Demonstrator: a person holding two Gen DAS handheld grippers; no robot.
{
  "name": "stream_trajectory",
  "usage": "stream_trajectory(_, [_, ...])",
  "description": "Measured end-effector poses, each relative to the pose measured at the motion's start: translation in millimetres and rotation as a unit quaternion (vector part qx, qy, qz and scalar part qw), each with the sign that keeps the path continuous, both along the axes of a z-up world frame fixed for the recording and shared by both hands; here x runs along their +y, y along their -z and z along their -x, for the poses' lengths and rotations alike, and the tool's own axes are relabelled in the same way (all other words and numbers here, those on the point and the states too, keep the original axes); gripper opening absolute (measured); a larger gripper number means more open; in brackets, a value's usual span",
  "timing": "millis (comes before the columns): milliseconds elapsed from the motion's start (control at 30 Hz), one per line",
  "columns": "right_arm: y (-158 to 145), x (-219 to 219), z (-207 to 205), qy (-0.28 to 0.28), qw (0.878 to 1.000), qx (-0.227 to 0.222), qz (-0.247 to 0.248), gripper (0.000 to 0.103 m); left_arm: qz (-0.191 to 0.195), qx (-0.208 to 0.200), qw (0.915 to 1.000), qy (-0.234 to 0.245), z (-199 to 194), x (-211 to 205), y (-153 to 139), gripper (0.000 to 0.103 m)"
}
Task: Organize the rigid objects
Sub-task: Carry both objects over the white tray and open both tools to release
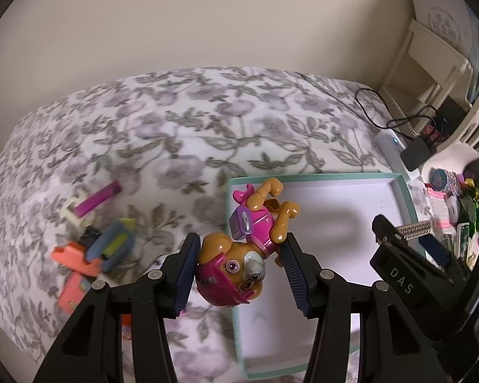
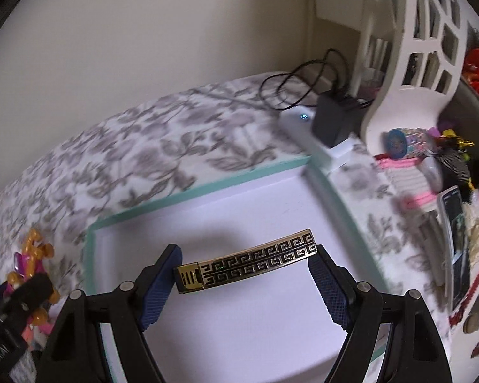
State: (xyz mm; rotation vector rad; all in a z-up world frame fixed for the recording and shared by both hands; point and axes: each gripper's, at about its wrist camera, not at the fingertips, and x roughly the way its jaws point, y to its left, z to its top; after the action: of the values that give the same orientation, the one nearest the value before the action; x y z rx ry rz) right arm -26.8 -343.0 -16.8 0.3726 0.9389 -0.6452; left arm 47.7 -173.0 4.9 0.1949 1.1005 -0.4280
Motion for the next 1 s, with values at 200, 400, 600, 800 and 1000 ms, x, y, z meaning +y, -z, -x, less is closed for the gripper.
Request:
stream_trajectory(200, [10,-21,4,0.027,1.000,0.012,0.004,0.084,-0.005,0.000,0.9998,0.020,0,-24,16,0.054])
stream_trajectory(400, [23,-36,9,0.042,0.999,0.022,-0.015,0.084,-0.006,0.002,0.9992,0.040,2,-37,29,0.054])
stream_trajectory(600, [29,-37,11,0.041,0.999,0.030,-0.015,0.084,-0.008,0.014,0.9987,0.049,4,-41,46,0.054])
stream_trajectory(800, [36,-33,9,0.033,0.998,0.045,-0.017,0.084,-0.004,0.016,0.9982,0.058,8,-41,48,0.054])
stream_trajectory(1000, [38,-33,8,0.031,0.998,0.052,-0.021,0.084,-0.002,0.021,0.9984,0.052,6,-37,50,0.054])
